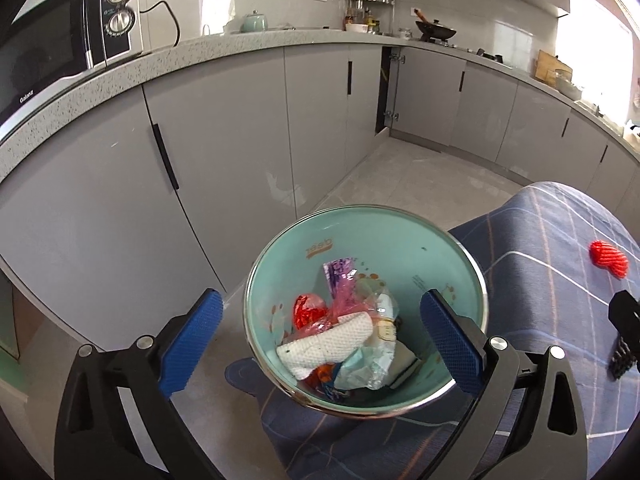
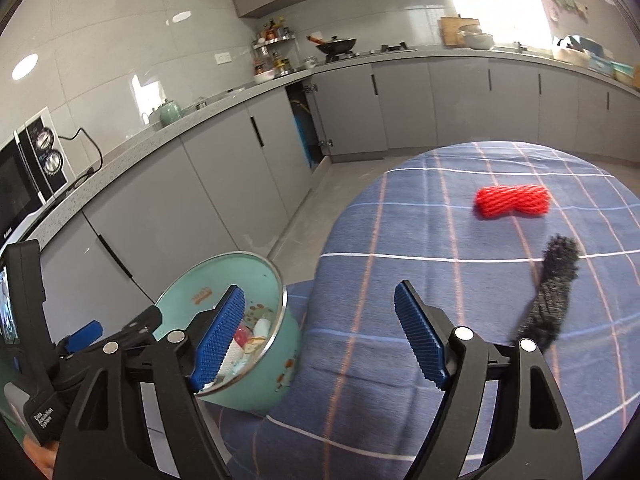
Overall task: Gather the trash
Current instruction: 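Move both open tools back toward the red and black mesh nets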
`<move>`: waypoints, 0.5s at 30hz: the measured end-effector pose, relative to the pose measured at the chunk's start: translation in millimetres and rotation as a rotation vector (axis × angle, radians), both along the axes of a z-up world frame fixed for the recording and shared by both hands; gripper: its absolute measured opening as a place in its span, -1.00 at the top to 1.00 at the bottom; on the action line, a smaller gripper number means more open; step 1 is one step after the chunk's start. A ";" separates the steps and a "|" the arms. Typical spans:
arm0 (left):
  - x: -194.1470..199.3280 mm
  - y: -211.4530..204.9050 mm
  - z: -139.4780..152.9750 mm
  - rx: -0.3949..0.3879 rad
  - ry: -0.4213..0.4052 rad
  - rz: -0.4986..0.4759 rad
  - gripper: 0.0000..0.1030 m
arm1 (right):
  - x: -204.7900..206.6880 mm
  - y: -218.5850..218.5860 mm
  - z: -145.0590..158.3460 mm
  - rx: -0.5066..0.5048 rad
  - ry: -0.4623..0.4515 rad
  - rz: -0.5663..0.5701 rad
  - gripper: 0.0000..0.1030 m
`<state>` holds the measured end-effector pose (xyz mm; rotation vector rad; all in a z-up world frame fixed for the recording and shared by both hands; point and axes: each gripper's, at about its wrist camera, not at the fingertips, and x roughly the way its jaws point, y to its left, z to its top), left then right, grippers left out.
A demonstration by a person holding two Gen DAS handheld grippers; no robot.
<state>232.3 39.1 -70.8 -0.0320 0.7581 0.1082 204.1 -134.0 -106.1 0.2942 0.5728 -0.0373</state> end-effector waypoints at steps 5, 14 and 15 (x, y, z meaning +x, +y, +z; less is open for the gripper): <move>-10.7 -17.0 5.4 0.007 -0.009 -0.031 -0.89 | -22.2 -21.5 5.4 -0.009 -0.025 -0.051 -0.49; -28.0 -57.4 6.8 0.024 -0.012 -0.122 -0.89 | -62.4 -74.7 -0.7 -0.001 -0.025 -0.192 -0.49; -30.6 -64.3 5.9 0.027 -0.010 -0.141 -0.89 | -66.3 -80.1 -2.2 -0.001 -0.021 -0.205 -0.49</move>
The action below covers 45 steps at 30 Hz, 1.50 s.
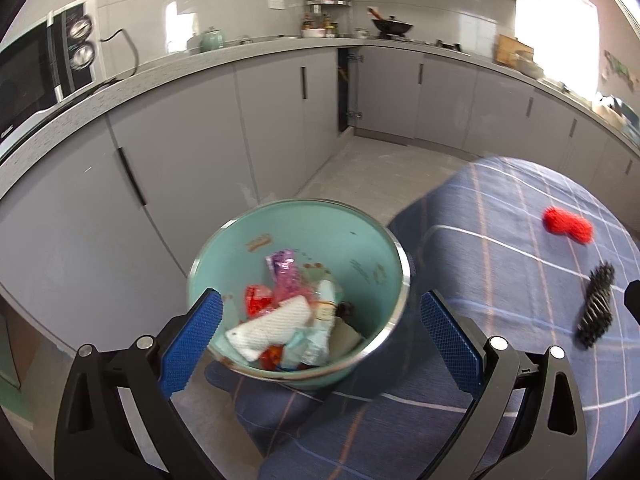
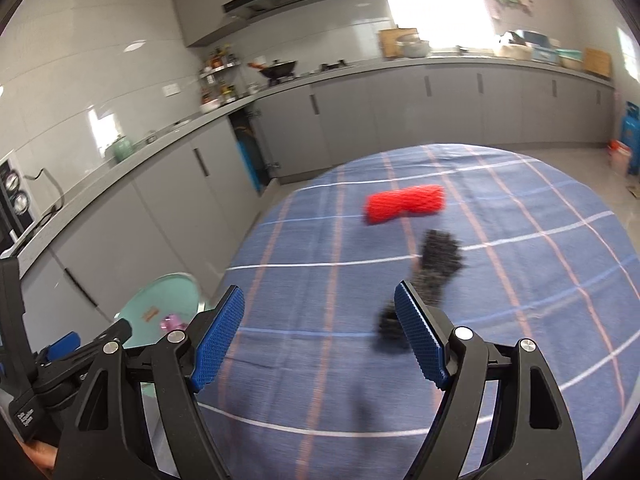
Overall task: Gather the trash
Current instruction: 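Move both open tools back toward the red and black mesh nets, then grasp the black mesh net with the right tool while the left tool grasps the red mesh net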
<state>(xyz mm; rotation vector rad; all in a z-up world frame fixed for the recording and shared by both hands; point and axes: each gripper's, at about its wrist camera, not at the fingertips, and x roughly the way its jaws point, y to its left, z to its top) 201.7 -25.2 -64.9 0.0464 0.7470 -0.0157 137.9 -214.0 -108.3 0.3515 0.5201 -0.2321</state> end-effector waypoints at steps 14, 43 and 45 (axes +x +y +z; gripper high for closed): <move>-26.4 -62.6 -16.8 0.034 0.026 -0.191 -0.89 | -34.2 -69.3 -27.6 0.067 0.077 -0.161 -0.47; 52.9 -182.2 -12.3 0.015 0.016 -0.454 -0.69 | 61.3 -157.1 -22.3 0.022 0.197 -0.132 0.65; 67.0 -205.2 -14.8 0.000 0.018 -0.483 -0.69 | 68.2 -178.1 -22.2 0.011 0.199 -0.129 0.65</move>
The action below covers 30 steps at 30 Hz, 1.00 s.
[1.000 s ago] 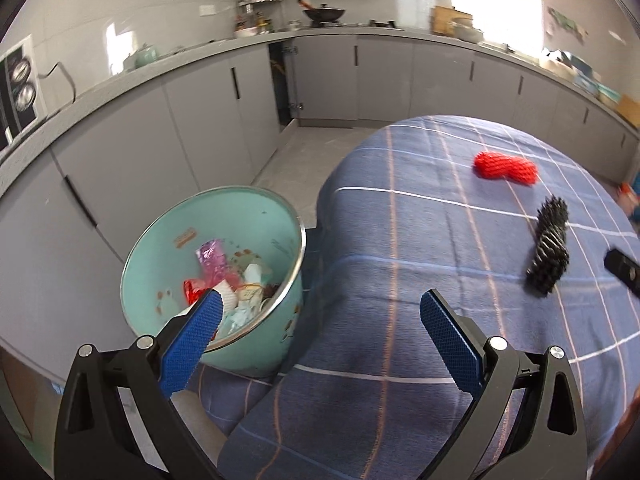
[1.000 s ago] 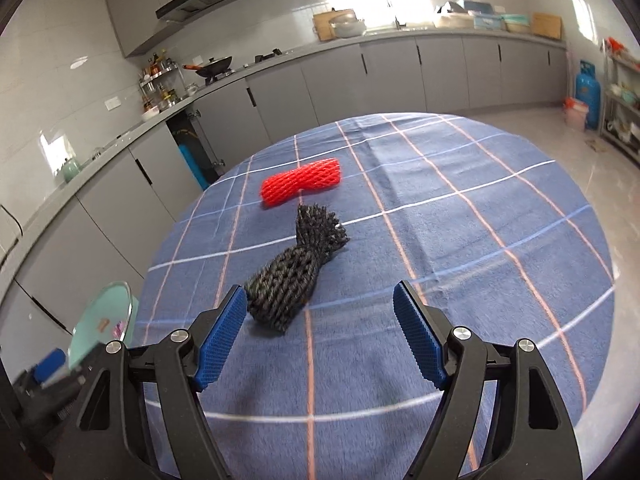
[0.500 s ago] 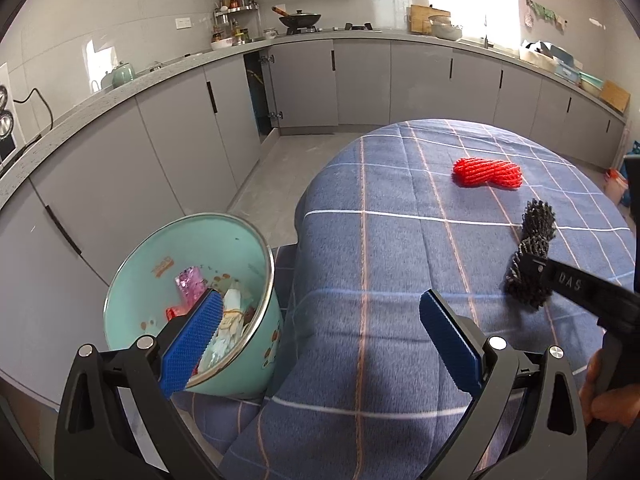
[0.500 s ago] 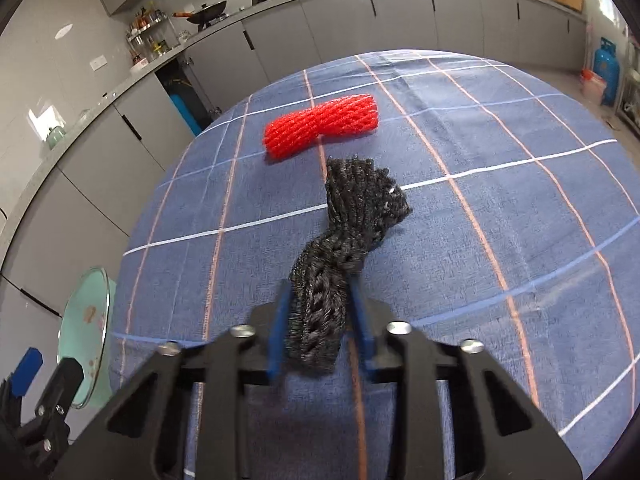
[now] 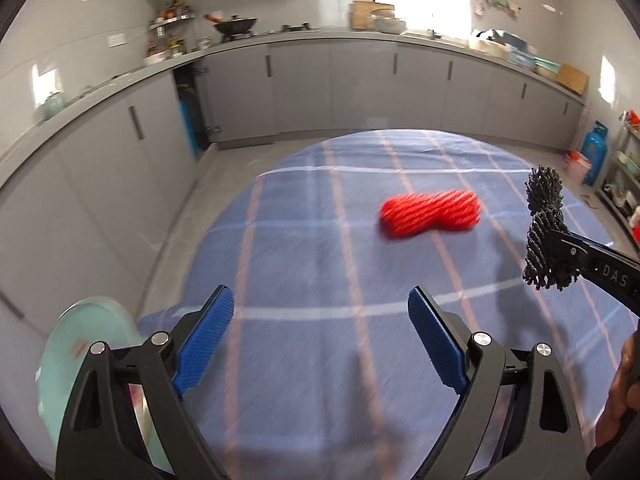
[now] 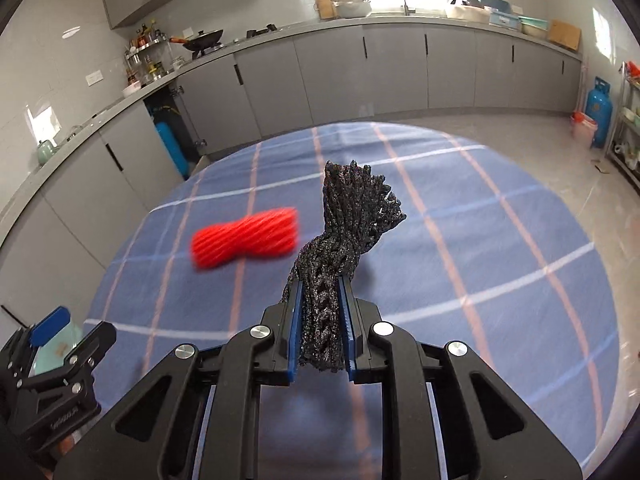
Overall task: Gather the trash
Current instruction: 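Grasp the black mesh net with the right tool while the left tool grasps the red mesh net, then lift both mesh nets and carry them with both tools over the teal bin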
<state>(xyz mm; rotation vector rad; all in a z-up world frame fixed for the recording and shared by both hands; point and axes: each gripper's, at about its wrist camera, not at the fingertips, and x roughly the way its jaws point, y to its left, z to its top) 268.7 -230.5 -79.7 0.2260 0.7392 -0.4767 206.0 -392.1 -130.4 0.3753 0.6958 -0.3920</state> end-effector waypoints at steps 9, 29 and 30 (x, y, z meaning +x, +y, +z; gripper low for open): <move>52.4 -94.6 -12.1 -0.022 -0.012 -0.127 -0.69 | 31.1 -60.8 -5.6 -0.052 0.028 -0.004 0.64; 44.0 -143.5 -34.9 0.060 0.072 -0.234 0.47 | 13.8 -74.6 -6.0 -0.003 -0.050 -0.052 0.64; 40.0 -140.8 -30.6 0.057 0.066 -0.233 0.47 | 10.7 -71.1 -3.1 -0.011 -0.055 -0.050 0.64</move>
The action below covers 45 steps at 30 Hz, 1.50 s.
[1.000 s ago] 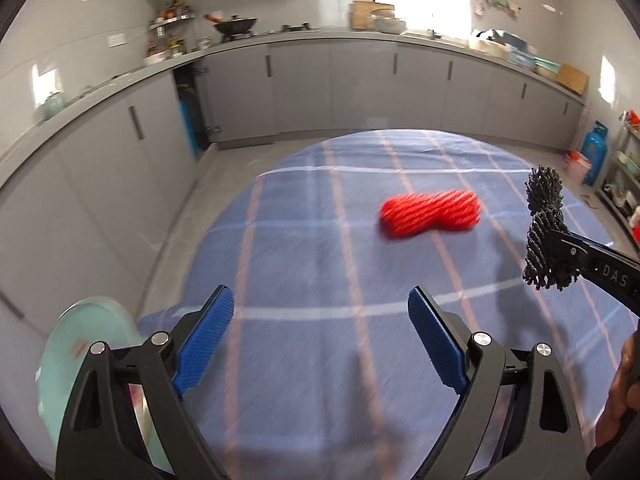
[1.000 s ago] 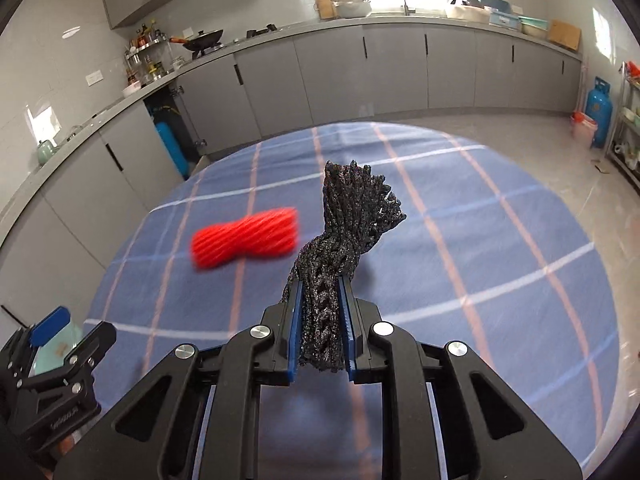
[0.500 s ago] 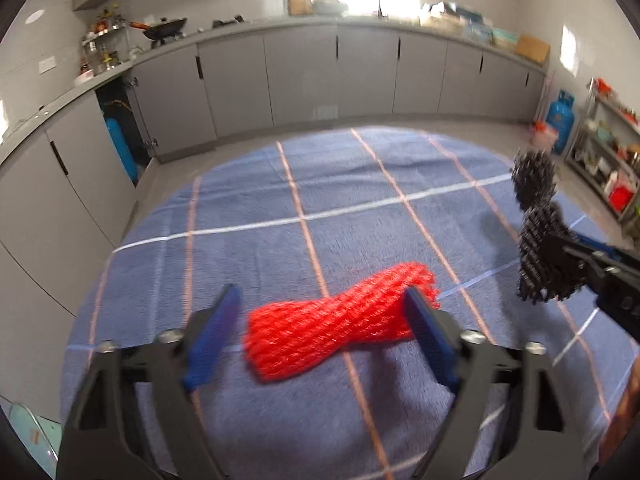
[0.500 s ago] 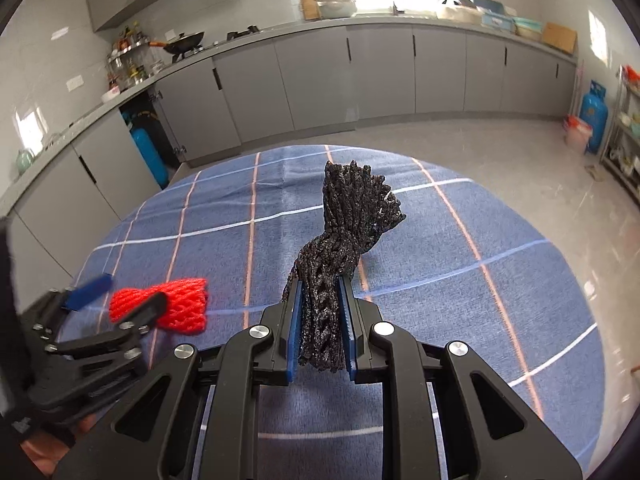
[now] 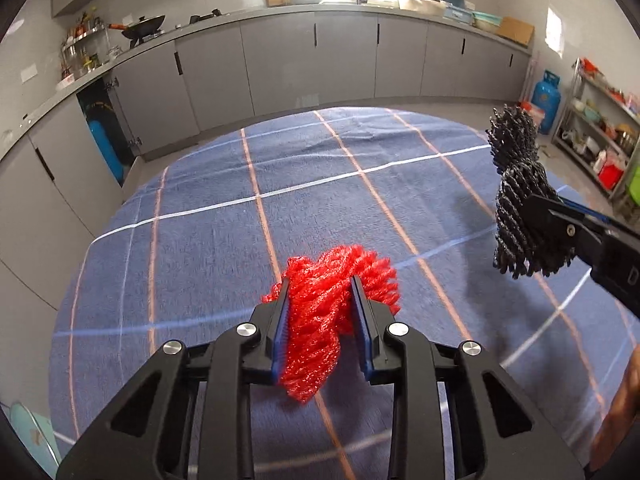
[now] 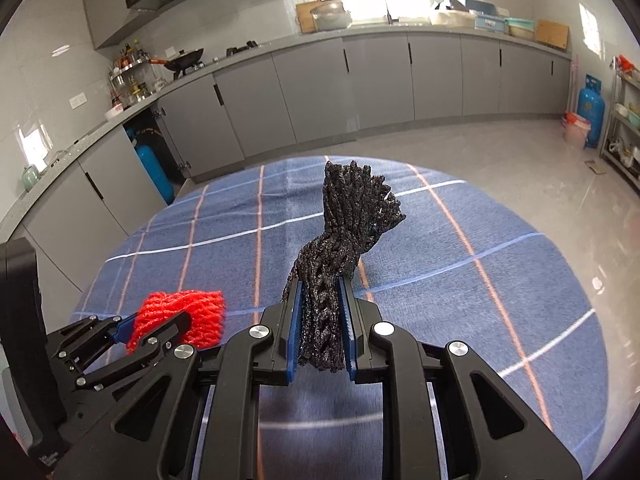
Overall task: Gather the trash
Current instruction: 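Lift both mesh nets and carry them with both tools over the teal bin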
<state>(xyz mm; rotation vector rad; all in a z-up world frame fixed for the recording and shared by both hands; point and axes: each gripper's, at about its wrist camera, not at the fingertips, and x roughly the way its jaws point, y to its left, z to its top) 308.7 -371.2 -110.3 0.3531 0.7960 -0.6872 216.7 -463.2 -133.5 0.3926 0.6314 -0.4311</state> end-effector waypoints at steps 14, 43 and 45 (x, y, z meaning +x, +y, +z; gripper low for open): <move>-66.6 92.0 47.3 0.004 -0.074 0.153 0.44 | -52.6 81.9 22.1 0.027 -0.053 0.106 0.63; -133.7 267.5 60.9 -0.069 -0.074 0.430 0.44 | -85.3 247.1 30.1 0.026 -0.062 0.346 0.63; -133.9 275.6 60.1 -0.072 -0.074 0.443 0.44 | -85.3 252.1 31.9 0.022 -0.063 0.352 0.63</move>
